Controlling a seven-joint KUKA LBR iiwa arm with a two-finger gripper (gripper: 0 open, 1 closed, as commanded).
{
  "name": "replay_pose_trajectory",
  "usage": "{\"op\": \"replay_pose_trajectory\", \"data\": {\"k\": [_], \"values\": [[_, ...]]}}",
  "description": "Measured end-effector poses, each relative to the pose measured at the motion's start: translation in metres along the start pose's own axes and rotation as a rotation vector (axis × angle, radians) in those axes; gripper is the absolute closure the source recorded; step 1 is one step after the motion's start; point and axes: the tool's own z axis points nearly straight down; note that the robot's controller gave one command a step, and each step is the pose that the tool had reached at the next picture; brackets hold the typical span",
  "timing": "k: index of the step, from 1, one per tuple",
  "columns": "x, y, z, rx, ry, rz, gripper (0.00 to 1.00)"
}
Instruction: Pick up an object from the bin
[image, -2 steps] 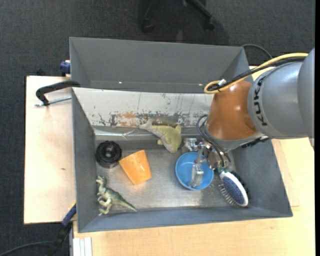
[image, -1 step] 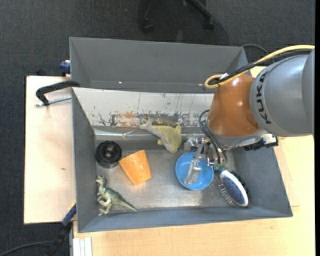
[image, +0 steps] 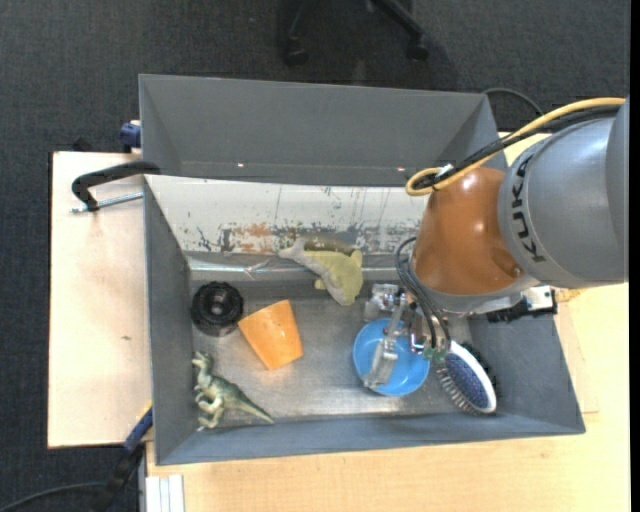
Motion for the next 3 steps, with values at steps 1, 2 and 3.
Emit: {"op": "replay_pose_trajectory", "data": {"k": [1, 2, 3], "values": [[-0.0079, -0.0079, 0.0358, 0.002, -0.001, -0.873, 0.00], [-0.0085, -0.0069, 0.0351, 0.001, -0.003, -0.871, 0.00], [-0.0089, -0.0069, 0.0349, 0.002, -0.004, -0.870, 1.00]]}}
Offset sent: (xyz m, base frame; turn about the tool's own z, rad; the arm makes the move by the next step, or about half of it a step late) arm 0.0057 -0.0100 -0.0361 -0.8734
